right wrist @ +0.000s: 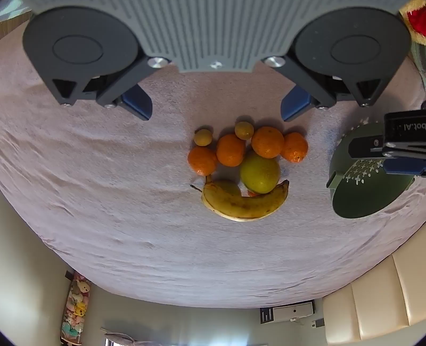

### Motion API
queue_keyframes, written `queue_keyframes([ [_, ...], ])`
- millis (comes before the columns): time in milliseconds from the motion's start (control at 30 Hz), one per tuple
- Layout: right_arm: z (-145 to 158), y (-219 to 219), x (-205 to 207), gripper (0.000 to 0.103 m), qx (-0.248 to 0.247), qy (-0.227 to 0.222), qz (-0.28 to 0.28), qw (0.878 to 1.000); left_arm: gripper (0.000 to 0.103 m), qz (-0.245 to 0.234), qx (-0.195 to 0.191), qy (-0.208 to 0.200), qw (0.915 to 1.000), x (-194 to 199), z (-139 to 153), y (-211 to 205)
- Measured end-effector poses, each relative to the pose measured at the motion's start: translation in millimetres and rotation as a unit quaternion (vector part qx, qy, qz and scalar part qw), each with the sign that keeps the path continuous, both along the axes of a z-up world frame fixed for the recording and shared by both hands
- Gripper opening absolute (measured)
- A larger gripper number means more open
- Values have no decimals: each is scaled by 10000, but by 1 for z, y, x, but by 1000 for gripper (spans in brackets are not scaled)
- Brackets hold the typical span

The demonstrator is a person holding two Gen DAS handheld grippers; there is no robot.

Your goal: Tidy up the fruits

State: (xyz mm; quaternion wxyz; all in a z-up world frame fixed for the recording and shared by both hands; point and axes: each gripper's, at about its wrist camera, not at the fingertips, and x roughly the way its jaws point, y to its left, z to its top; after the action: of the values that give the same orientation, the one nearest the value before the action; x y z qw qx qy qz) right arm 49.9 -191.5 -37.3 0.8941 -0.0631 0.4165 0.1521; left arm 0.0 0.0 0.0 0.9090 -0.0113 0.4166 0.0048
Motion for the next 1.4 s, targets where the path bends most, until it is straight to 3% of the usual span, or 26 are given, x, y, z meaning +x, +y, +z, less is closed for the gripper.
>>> queue_keyframes([
  [1267,-2,-2,4,99,14,130,-55,9999,80,-57,4,134,9999,1,-5,-7],
  [1400,-3,-2,4,99,20,145,-59,9999,80,-58,28,-12,10000,1,-5,-7],
])
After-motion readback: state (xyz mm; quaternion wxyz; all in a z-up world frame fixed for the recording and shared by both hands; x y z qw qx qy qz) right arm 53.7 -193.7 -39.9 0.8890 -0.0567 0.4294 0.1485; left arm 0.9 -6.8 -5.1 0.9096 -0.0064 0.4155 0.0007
